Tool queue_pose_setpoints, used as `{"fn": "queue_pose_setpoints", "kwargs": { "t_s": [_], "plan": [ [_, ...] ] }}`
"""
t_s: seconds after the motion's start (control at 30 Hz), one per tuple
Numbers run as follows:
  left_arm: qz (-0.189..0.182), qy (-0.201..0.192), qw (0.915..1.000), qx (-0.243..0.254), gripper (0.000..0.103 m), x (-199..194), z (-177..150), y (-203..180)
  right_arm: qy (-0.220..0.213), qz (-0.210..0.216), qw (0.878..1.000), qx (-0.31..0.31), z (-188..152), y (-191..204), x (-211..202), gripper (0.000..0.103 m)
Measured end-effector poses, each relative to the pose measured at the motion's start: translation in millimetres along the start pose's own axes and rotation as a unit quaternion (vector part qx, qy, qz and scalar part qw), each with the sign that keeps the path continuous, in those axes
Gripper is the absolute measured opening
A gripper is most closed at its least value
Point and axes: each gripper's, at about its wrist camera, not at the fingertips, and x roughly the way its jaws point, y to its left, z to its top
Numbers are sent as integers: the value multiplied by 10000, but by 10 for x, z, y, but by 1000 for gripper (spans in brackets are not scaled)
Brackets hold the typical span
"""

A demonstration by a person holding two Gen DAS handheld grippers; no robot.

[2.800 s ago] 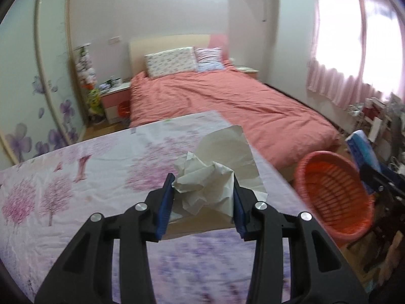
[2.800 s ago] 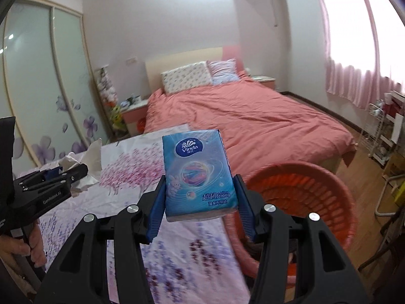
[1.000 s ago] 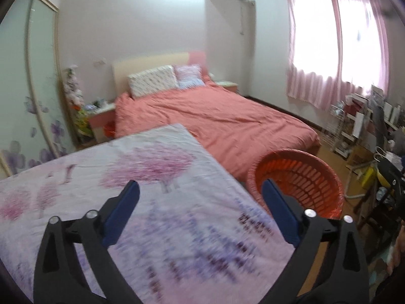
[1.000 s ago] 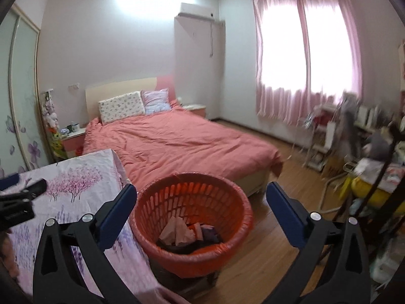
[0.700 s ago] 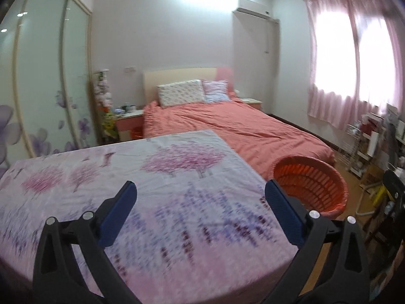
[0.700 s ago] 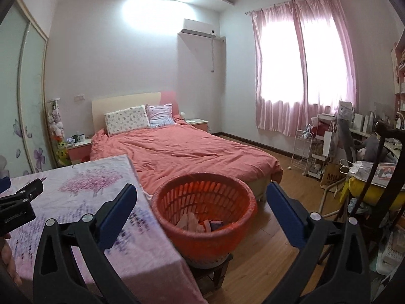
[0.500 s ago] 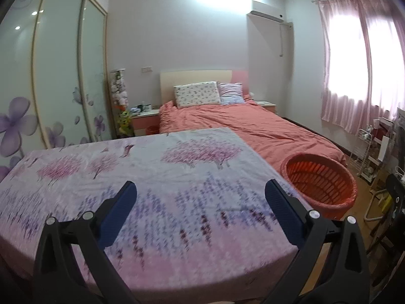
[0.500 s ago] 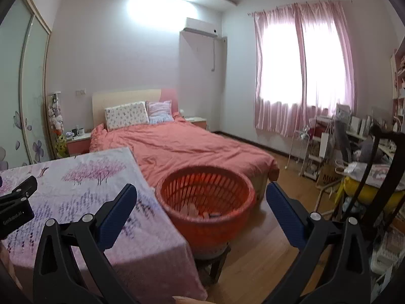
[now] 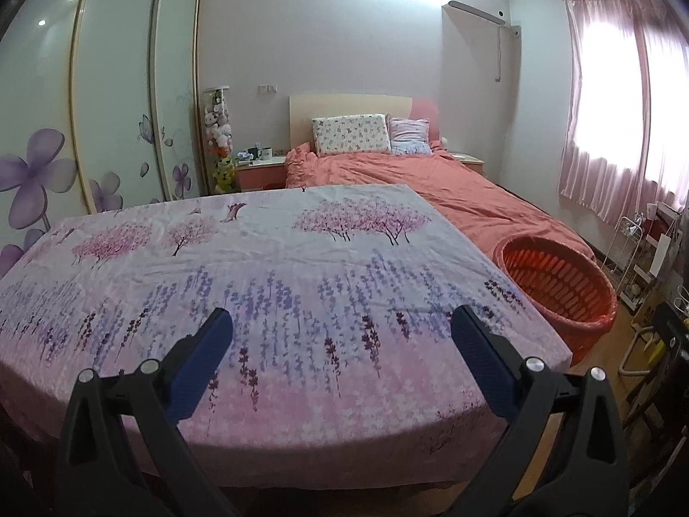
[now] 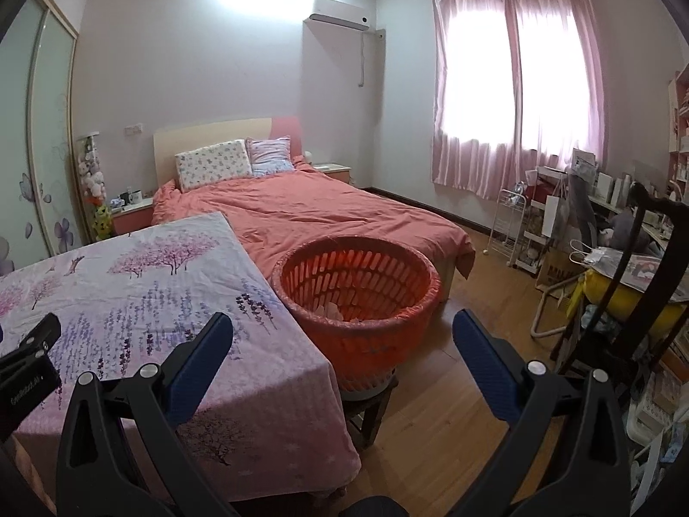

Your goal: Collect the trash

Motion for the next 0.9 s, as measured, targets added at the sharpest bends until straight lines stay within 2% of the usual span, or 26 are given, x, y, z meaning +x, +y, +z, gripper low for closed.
{"fn": "queue_pose_setpoints", "kwargs": {
  "t_s": [0.33,0.9],
  "plan": [
    [-40,147,9999,-29,99,48,-72,-19,207,-47,9998,57,-96,21,28,101],
    [-13,249,9996,-152,99,61,-121,23,317,10,9995,20,-125,67,41,101]
  ]
}}
